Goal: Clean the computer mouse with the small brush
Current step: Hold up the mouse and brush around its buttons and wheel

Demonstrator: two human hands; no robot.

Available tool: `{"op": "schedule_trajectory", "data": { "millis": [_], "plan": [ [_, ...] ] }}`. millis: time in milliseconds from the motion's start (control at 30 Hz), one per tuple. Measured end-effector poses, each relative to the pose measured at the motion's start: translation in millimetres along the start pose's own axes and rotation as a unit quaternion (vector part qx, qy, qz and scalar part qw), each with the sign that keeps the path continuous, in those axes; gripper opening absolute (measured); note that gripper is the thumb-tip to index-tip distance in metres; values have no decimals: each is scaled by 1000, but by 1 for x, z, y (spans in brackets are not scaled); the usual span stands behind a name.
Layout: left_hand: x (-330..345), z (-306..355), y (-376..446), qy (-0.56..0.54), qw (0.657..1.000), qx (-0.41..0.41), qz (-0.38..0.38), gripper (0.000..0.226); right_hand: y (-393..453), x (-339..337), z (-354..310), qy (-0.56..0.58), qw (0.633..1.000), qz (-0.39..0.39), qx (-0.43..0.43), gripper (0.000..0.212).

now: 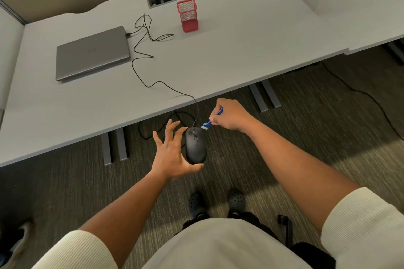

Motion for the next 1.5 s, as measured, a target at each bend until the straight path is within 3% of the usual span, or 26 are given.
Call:
{"op": "schedule_trajectory", "data": {
  "millis": [200,367,467,567,667,800,900,967,1033,1133,1233,1300,1400,1500],
  "plan": [
    [0,-7,-4,-16,1000,-6,10,120,-6,11,13,178,966,-189,21,19],
    [2,-6,-2,-20,1000,-3,9,120,2,0,14,113,993,-33,9,18],
    [1,-5,0,-27,1000,-6,13,118,2,4,17,158,987,-28,3,18],
    [2,-9,-2,-35,999,-9,16,119,-2,9,19,239,964,-117,3,19],
    [2,-12,-1,-41,999,-19,23,120,-7,15,19,240,946,-217,16,19],
    [2,-10,2,-54,998,-22,24,119,3,5,23,261,961,-90,10,20],
    [2,-12,3,-63,998,-22,23,119,10,-4,30,179,984,20,14,20],
    [3,-11,4,-66,997,-22,22,119,11,-4,35,170,985,31,20,21],
    [3,-10,4,-68,997,-21,22,119,9,2,36,205,979,-17,13,19],
    [3,-12,3,-63,997,-28,19,121,0,13,37,300,941,-159,9,18],
    [2,-15,0,-67,997,-36,28,123,-10,20,36,296,914,-276,21,20],
    [2,-14,2,-73,996,-36,26,122,-9,17,36,290,927,-239,21,19],
    [1,-9,3,-70,997,-29,20,120,1,5,33,261,959,-111,2,19],
    [1,-7,4,-59,998,-17,15,120,8,-4,32,153,988,-4,5,19]
  ]
}}
Point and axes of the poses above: each hand's wrist, its own y-axis towards the middle knuckle, its own x-axis out of the palm, z = x × y, the point moved 5 cm from there along y, towards the middle knuckle, and after that the axes turned 14 degrees about -z, right-handed, at the moved point
